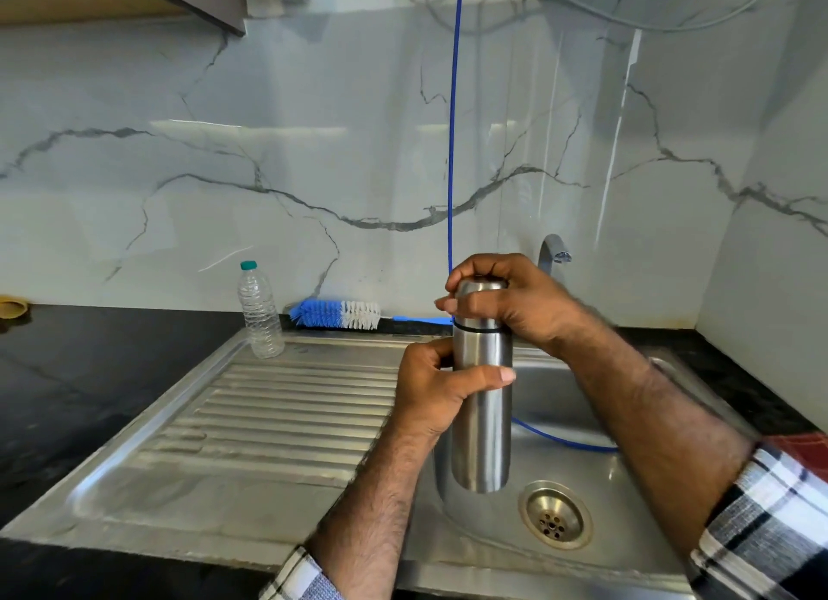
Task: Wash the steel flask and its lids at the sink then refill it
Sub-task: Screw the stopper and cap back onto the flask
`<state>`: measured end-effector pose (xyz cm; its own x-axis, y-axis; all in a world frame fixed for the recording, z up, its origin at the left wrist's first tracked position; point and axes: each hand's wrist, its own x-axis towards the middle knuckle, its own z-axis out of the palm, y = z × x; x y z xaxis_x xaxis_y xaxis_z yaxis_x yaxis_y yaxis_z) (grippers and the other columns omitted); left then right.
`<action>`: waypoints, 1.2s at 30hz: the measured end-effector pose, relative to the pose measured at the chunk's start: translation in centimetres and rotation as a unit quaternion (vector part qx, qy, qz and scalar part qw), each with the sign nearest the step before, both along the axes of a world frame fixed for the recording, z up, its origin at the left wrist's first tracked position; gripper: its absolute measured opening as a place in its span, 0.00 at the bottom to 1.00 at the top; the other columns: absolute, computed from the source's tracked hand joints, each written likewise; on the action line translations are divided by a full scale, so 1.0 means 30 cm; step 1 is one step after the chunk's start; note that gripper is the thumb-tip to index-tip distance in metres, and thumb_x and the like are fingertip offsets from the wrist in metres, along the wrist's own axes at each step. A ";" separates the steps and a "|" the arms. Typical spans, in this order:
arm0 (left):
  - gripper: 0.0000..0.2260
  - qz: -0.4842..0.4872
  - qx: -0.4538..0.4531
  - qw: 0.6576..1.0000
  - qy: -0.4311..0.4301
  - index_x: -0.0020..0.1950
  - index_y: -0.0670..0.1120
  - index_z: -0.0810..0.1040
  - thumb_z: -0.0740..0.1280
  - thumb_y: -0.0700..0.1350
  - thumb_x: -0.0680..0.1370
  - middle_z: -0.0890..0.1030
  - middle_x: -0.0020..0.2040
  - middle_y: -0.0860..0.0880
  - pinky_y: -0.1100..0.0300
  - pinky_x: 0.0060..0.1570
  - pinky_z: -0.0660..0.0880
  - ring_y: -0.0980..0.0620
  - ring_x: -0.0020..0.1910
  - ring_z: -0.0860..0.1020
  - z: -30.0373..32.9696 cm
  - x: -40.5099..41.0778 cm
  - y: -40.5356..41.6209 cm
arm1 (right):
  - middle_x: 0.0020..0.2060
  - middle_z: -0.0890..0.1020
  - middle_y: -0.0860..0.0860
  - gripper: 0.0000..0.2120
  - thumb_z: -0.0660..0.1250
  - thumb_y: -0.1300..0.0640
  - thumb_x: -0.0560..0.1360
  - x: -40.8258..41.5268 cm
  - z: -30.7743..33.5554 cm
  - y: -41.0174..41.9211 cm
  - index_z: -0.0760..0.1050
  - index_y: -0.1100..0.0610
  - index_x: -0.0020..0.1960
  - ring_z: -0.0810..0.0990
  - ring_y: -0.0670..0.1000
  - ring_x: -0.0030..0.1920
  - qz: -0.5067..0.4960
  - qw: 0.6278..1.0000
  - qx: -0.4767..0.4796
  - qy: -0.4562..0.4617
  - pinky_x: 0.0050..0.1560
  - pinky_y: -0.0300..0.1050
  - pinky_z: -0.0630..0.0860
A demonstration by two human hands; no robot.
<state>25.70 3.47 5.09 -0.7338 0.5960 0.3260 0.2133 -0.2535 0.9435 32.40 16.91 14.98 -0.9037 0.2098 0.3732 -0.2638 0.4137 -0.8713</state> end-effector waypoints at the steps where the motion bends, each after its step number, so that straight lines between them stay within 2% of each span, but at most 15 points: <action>1: 0.19 0.021 -0.002 1.000 0.003 0.44 0.46 0.89 0.85 0.52 0.58 0.88 0.41 0.46 0.47 0.48 0.85 0.45 0.41 0.86 -0.002 0.000 0.003 | 0.43 0.85 0.58 0.12 0.83 0.59 0.70 -0.004 0.005 -0.011 0.84 0.57 0.50 0.87 0.56 0.47 -0.025 1.000 0.006 0.006 0.57 0.63 0.85; 4: 0.19 0.068 -0.006 0.998 0.001 0.44 0.48 0.89 0.85 0.53 0.57 0.88 0.41 0.47 0.47 0.48 0.85 0.45 0.42 0.87 -0.002 -0.007 0.003 | 0.38 0.84 0.49 0.11 0.83 0.57 0.71 -0.023 0.014 -0.066 0.83 0.56 0.49 0.83 0.47 0.38 -0.085 0.996 0.022 0.022 0.43 0.48 0.83; 6: 0.17 0.082 -0.010 0.997 0.006 0.44 0.48 0.89 0.86 0.51 0.59 0.88 0.40 0.48 0.51 0.45 0.83 0.46 0.41 0.87 0.002 -0.023 -0.003 | 0.38 0.85 0.46 0.10 0.82 0.54 0.72 -0.042 0.013 -0.097 0.83 0.53 0.48 0.83 0.44 0.36 -0.124 0.990 0.060 0.032 0.40 0.41 0.79; 8: 0.17 0.110 -0.003 0.994 0.020 0.43 0.48 0.88 0.86 0.52 0.59 0.88 0.40 0.49 0.52 0.44 0.83 0.48 0.41 0.87 0.010 -0.038 -0.015 | 0.41 0.84 0.45 0.12 0.80 0.45 0.72 -0.060 0.024 -0.108 0.82 0.48 0.49 0.84 0.44 0.40 -0.160 0.976 0.141 0.042 0.41 0.44 0.80; 11: 0.19 0.159 -0.011 0.987 0.005 0.43 0.49 0.88 0.88 0.55 0.58 0.88 0.39 0.52 0.55 0.43 0.82 0.52 0.39 0.87 0.049 -0.104 -0.034 | 0.46 0.80 0.44 0.24 0.76 0.29 0.67 -0.109 0.094 -0.111 0.80 0.45 0.53 0.82 0.46 0.47 -0.200 0.941 0.273 -0.006 0.48 0.48 0.80; 14: 0.22 0.188 -0.078 0.979 0.022 0.42 0.51 0.87 0.86 0.61 0.57 0.87 0.37 0.55 0.49 0.47 0.85 0.52 0.39 0.87 0.098 -0.233 -0.059 | 0.45 0.83 0.45 0.29 0.75 0.26 0.66 -0.200 0.177 -0.126 0.81 0.47 0.54 0.82 0.49 0.48 -0.220 0.914 0.337 -0.054 0.51 0.49 0.81; 17: 0.23 0.212 -0.105 0.971 0.039 0.41 0.51 0.87 0.85 0.63 0.54 0.87 0.36 0.55 0.45 0.47 0.86 0.51 0.37 0.87 0.154 -0.377 -0.087 | 0.51 0.84 0.50 0.31 0.76 0.28 0.68 -0.337 0.227 -0.130 0.82 0.50 0.59 0.81 0.52 0.52 -0.199 0.907 0.366 -0.063 0.53 0.50 0.80; 21: 0.27 0.221 -0.148 0.960 0.084 0.46 0.52 0.85 0.85 0.65 0.55 0.88 0.41 0.57 0.50 0.48 0.86 0.54 0.42 0.87 0.206 -0.556 -0.117 | 0.55 0.83 0.49 0.27 0.78 0.34 0.70 -0.531 0.287 -0.123 0.83 0.50 0.62 0.80 0.50 0.51 -0.144 0.912 0.379 -0.058 0.49 0.44 0.74; 23: 0.28 0.174 -0.166 0.966 0.099 0.51 0.50 0.85 0.86 0.62 0.57 0.89 0.47 0.54 0.47 0.54 0.85 0.51 0.48 0.88 0.208 -0.656 -0.143 | 0.58 0.83 0.49 0.23 0.80 0.45 0.72 -0.604 0.311 -0.107 0.83 0.50 0.64 0.82 0.50 0.48 -0.087 0.915 0.387 -0.071 0.50 0.47 0.80; 25: 0.25 0.126 -0.179 0.970 0.108 0.55 0.47 0.85 0.87 0.53 0.63 0.89 0.51 0.50 0.43 0.60 0.83 0.46 0.53 0.87 0.194 -0.776 -0.168 | 0.59 0.83 0.51 0.22 0.79 0.56 0.73 -0.697 0.325 -0.081 0.82 0.51 0.66 0.84 0.53 0.51 -0.038 0.913 0.397 -0.086 0.53 0.51 0.84; 26: 0.26 0.118 -0.181 0.970 0.112 0.55 0.46 0.86 0.88 0.52 0.62 0.89 0.51 0.49 0.42 0.60 0.83 0.44 0.54 0.87 0.190 -0.816 -0.172 | 0.59 0.83 0.50 0.22 0.79 0.59 0.73 -0.724 0.326 -0.066 0.82 0.50 0.66 0.84 0.53 0.54 -0.023 0.909 0.407 -0.089 0.54 0.51 0.84; 29: 0.30 0.135 -0.207 0.960 0.135 0.54 0.48 0.85 0.87 0.57 0.56 0.88 0.50 0.51 0.44 0.58 0.84 0.46 0.52 0.87 0.173 -0.917 -0.159 | 0.59 0.83 0.48 0.24 0.79 0.62 0.73 -0.829 0.303 -0.040 0.82 0.49 0.67 0.82 0.50 0.53 0.006 0.898 0.429 -0.092 0.52 0.43 0.81; 30: 0.28 0.140 -0.219 0.956 0.140 0.53 0.49 0.85 0.88 0.56 0.57 0.88 0.50 0.52 0.44 0.58 0.84 0.48 0.51 0.87 0.164 -0.945 -0.150 | 0.59 0.83 0.48 0.24 0.79 0.62 0.73 -0.859 0.289 -0.035 0.82 0.49 0.67 0.83 0.51 0.54 0.012 0.898 0.428 -0.096 0.51 0.44 0.81; 33: 0.26 0.145 -0.235 0.952 0.132 0.53 0.49 0.85 0.88 0.54 0.60 0.88 0.50 0.53 0.44 0.59 0.84 0.49 0.51 0.86 0.120 -1.019 -0.140 | 0.59 0.82 0.48 0.24 0.79 0.62 0.73 -0.939 0.242 -0.035 0.81 0.50 0.68 0.84 0.57 0.58 0.023 0.895 0.432 -0.106 0.59 0.55 0.83; 36: 0.24 0.154 -0.239 0.951 0.124 0.54 0.48 0.85 0.88 0.51 0.63 0.88 0.50 0.52 0.45 0.57 0.84 0.49 0.51 0.86 0.071 -1.049 -0.140 | 0.60 0.81 0.48 0.25 0.78 0.62 0.74 -0.990 0.207 -0.043 0.80 0.51 0.70 0.82 0.55 0.61 0.031 0.883 0.454 -0.112 0.63 0.52 0.80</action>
<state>-5.78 -0.73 7.21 -0.8332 0.4893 0.2575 0.4389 0.3021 0.8462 2.69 15.61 21.20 -0.9753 -0.1365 0.1734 -0.1735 0.9599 -0.2200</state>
